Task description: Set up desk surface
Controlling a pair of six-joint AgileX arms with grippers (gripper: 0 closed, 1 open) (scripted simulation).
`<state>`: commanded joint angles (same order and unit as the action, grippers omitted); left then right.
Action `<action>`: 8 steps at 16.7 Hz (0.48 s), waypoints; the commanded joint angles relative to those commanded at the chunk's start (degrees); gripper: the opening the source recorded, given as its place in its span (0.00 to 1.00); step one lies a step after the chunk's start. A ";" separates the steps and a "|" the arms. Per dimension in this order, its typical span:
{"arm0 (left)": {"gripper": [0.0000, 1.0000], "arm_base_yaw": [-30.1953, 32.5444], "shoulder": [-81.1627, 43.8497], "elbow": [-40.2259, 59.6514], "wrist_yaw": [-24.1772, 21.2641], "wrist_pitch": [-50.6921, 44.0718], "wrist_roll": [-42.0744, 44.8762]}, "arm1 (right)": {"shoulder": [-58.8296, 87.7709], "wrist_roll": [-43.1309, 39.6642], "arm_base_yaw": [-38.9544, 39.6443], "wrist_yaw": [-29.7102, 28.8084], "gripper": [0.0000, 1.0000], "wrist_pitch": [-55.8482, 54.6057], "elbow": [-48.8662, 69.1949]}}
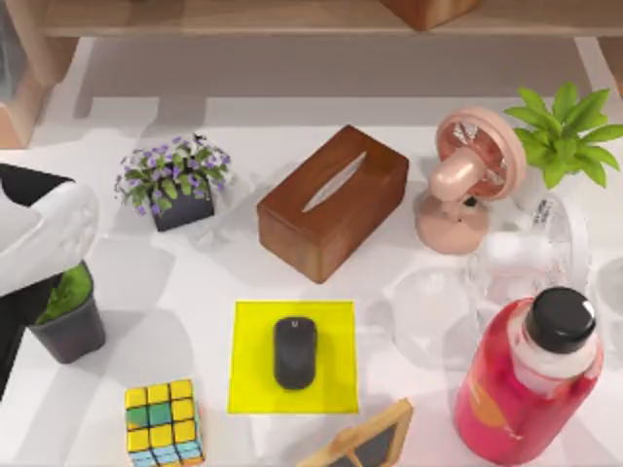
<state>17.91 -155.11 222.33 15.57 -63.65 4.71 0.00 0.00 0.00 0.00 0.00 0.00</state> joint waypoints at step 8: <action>0.00 -17.49 15.49 -33.73 -7.99 21.50 19.73 | 0.00 0.00 0.00 0.00 1.00 0.00 0.00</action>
<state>0.42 -139.62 188.60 7.58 -42.15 24.44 0.00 0.00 0.00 0.00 0.00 0.00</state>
